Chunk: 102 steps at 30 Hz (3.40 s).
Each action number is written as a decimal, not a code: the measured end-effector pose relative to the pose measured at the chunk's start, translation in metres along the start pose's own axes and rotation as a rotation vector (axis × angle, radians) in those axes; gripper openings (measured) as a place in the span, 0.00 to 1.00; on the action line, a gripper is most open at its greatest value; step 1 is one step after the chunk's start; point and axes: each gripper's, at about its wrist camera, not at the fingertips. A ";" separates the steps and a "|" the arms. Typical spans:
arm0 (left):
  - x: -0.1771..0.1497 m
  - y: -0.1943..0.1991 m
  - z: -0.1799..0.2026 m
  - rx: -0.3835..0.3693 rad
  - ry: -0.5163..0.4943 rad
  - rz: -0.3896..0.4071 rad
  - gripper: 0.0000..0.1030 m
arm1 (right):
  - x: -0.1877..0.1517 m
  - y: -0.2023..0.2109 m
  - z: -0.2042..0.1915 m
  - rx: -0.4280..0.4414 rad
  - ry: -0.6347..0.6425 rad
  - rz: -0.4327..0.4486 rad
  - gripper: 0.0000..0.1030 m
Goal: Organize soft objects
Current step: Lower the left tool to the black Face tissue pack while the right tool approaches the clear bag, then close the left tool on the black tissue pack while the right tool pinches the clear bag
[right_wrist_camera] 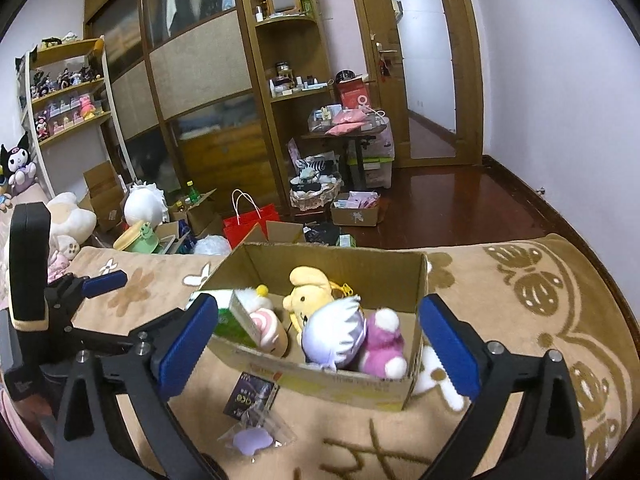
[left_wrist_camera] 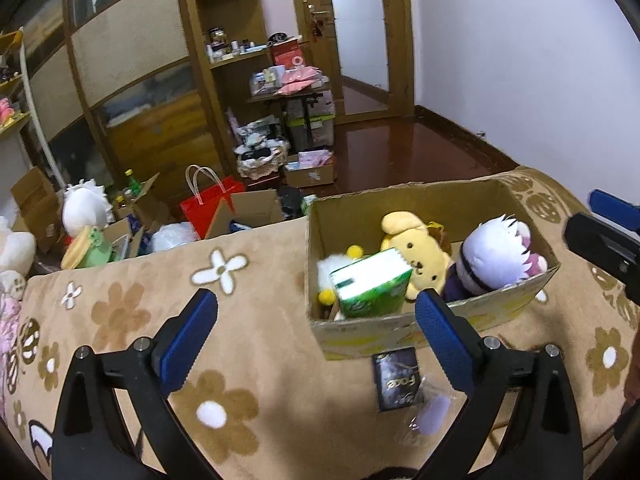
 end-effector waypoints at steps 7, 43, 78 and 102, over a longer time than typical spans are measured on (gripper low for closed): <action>-0.010 0.017 -0.001 -0.020 0.013 -0.027 0.96 | -0.009 0.022 -0.005 -0.017 -0.009 0.008 1.00; -0.047 -0.056 0.008 -0.096 0.065 -0.333 0.96 | -0.093 -0.031 -0.030 -0.059 0.063 -0.138 1.00; -0.061 -0.143 0.022 -0.196 0.081 -0.569 0.95 | -0.135 -0.119 -0.057 0.034 0.105 -0.346 1.00; -0.058 -0.158 0.031 -0.243 0.031 -0.587 0.80 | -0.133 -0.103 -0.036 0.083 0.044 -0.369 0.43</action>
Point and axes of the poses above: each gripper's, at about its wrist camera, not at the fingertips, and y roughly against the way its jaws point, z to its right, x to its top, and after that the axes turned 3 degrees about -z, right-handed
